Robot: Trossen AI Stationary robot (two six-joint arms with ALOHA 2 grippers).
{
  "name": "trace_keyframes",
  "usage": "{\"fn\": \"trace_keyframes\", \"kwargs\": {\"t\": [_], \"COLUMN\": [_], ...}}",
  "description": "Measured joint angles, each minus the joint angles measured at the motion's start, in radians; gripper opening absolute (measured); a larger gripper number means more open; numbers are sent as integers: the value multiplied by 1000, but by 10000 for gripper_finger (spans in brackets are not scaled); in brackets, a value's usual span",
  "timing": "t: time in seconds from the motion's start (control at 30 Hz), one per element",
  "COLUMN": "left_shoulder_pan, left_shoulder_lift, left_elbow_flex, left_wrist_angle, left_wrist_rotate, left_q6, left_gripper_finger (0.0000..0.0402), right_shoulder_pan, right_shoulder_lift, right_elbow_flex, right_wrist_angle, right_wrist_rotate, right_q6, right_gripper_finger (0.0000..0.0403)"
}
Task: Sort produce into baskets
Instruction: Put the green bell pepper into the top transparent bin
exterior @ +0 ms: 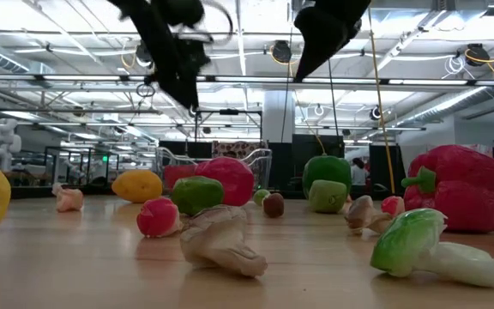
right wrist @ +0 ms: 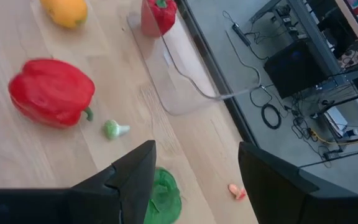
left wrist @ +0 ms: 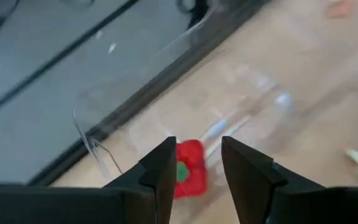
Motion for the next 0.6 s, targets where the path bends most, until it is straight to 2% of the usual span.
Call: {"fn": "trace_keyframes", "kwargs": {"t": [0.17,0.23,0.33,0.43,0.53,0.6], "left_shoulder_pan": [-122,-170,-238,-301,-348,-372], "left_shoulder_lift": [-171,-229,-296,-342,-368,-378], "left_elbow_flex": [-50,-90,-162,-238,-309,-348], "left_wrist_angle": [6,21,69,124,182,211], "left_wrist_rotate": [1,2,2,3,2,2], "left_q6": [49,49,43,42,42,49], "left_gripper_finger": [135,135,135,135,135,135], "right_shoulder_pan": [-18,-55,-125,-188,-234,-248], "right_shoulder_lift": [-33,-69,-118,-173,-224,-256], "right_elbow_flex": [-1,-1,-9,-78,-225,-355], "right_wrist_angle": [-29,-31,-37,16,156,318], "right_wrist_rotate": [87,60,-102,-277,-413,-476], "right_q6": [-83,-134,-191,-223,-213,-181], "right_gripper_finger": [221,221,212,199,188,184]}}
